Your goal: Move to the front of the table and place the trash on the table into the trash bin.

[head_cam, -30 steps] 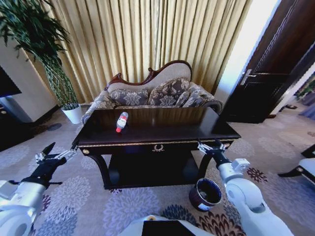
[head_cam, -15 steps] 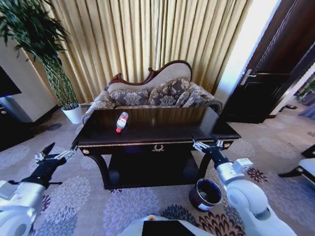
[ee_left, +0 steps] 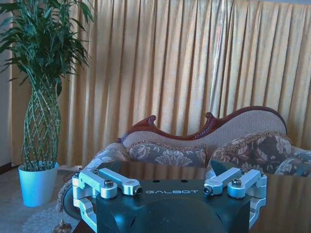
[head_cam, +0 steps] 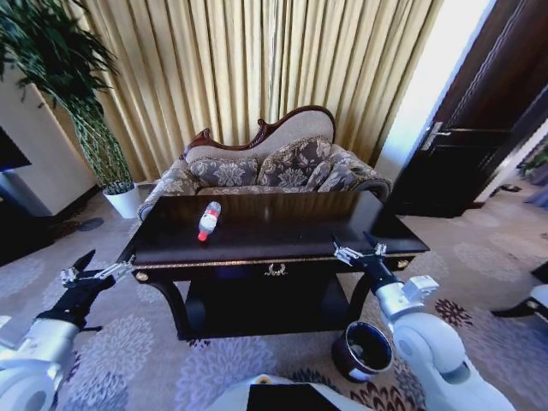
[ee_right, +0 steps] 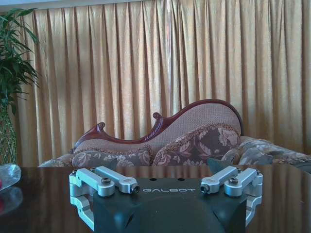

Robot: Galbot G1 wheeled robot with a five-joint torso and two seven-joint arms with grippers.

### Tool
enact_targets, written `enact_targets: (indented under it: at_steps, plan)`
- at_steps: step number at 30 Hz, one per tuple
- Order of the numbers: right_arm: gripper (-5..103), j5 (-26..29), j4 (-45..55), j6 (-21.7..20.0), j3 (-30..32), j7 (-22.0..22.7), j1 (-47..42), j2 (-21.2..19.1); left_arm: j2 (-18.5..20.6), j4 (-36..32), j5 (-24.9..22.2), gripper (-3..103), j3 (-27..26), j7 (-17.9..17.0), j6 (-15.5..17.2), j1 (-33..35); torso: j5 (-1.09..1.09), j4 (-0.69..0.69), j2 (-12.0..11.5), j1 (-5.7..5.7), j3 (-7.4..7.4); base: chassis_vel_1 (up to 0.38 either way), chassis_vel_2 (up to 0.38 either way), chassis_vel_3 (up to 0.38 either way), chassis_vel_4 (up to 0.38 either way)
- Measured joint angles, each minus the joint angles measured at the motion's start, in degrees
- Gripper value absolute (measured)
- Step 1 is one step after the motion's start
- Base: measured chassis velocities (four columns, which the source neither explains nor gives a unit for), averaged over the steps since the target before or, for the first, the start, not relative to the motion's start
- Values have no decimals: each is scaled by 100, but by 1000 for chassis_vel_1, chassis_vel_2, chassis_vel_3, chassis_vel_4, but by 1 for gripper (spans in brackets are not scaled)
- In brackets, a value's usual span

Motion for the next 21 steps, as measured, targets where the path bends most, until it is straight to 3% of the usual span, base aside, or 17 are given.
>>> enact_targets:
  at_steps: [14,18,21]
  plan:
    - [100,0,9,14,-65,-4,16,-6,94,0,1,100,37,-21,19,-34,-1,1,0,0,0,-80,87,77,-81]
    - [100,-1,-29,18,-78,-7,21,2,445,0,-192,100,115,-338,102,-202,-1,0,1,-2,-2,0,0,0,0]
    - [100,-12,-50,23,-85,-7,7,32,997,28,-869,100,256,-1057,394,-583,0,-1,2,-3,-2,0,0,0,0]
